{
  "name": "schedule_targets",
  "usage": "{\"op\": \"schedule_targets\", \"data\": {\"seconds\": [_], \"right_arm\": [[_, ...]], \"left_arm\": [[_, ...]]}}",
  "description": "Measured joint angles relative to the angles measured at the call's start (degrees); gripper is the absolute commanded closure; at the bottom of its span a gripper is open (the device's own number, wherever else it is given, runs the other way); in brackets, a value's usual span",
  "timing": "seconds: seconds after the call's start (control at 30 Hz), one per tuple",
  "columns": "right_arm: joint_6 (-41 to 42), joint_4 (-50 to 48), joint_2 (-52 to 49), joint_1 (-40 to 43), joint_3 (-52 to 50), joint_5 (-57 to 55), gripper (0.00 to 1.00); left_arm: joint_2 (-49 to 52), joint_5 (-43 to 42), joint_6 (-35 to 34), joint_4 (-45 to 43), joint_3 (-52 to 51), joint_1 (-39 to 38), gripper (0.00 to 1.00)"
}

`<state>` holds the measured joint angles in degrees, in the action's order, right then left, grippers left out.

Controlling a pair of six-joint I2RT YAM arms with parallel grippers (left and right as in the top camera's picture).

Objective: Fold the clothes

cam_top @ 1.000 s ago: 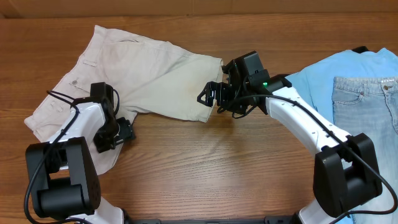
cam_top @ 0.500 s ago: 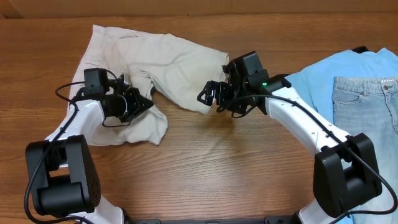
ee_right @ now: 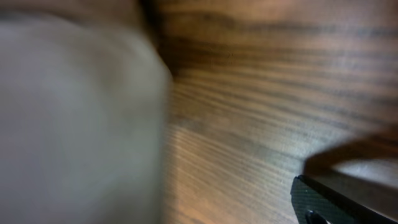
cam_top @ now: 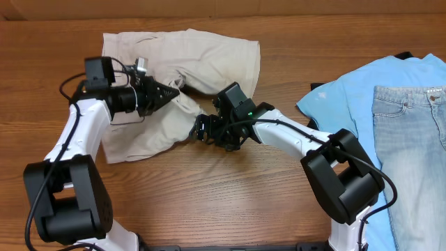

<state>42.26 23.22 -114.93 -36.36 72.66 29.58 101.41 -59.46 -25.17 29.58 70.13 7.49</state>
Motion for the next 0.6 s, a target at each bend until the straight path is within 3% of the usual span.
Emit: {"op": "schedule_targets", "data": {"seconds": [0.2, 0.3, 0.5, 0.6], "right_arm": [[-0.11, -1.86, 0.0, 3.13, 0.0, 1.09, 0.0], [-0.83, -1.55, 0.0, 4.22, 0.0, 0.81, 0.09], [1.97, 4.44, 0.0, 4.59, -0.04, -3.61, 0.1], [2.56, 0.85, -0.02, 5.57, -0.13, -4.07, 0.15]], "left_arm": [[-4.13, 3.87, 3.19, 9.86, 4.85, 0.0, 0.96], [-5.01, 7.13, 5.6, 13.75, 6.21, 0.0, 0.96], [-5.03, 12.46, 9.75, 20.44, 6.56, 0.44, 0.96], [-5.03, 13.86, 13.44, 25.81, 8.17, 1.55, 0.96]]}}
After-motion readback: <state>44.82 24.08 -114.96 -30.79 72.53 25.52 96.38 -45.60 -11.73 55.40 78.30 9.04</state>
